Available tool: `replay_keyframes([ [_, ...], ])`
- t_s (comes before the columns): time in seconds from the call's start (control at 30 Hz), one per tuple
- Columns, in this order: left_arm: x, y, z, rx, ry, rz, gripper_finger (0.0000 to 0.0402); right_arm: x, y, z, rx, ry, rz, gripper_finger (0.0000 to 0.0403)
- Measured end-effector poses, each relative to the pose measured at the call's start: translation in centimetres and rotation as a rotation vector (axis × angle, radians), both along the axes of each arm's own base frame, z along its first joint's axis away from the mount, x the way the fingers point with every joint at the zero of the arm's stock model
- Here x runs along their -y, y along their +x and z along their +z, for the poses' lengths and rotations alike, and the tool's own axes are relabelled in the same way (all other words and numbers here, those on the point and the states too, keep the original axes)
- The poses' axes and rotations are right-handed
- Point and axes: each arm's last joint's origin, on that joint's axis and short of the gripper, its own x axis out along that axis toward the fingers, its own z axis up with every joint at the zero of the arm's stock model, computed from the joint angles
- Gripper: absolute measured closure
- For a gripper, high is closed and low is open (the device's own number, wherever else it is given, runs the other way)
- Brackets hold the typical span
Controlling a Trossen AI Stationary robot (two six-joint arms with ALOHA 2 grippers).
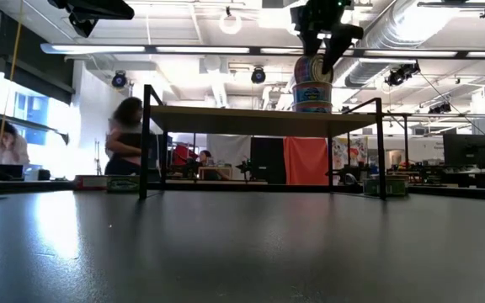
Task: Stack canned seafood by type on shelf
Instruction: Stack the blue and pink tuna can on top of the blue and pink tuna can on the shelf
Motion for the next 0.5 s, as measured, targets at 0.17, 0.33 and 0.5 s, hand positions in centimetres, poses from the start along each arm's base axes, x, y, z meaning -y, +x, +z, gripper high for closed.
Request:
replay_keyframes([
  [0.17, 0.0, 0.0, 0.0, 0.002, -0.001, 0.0, 0.0402, 0.0, 0.0, 0.0, -0.001, -0.002, 0.0, 0.0143],
  [0.33, 0.0, 0.0, 0.1, 0.012, -0.006, 0.0, 0.0401, -0.5, 0.1, 0.2, -0.01, -0.033, 0.01, 0.0208],
  [0.5, 0.0, 0.1, 0.1, 0.01, 0.008, -0.005, 0.0401, -1.3, 0.5, 0.2, -0.048, -0.083, 0.028, 0.0226],
])
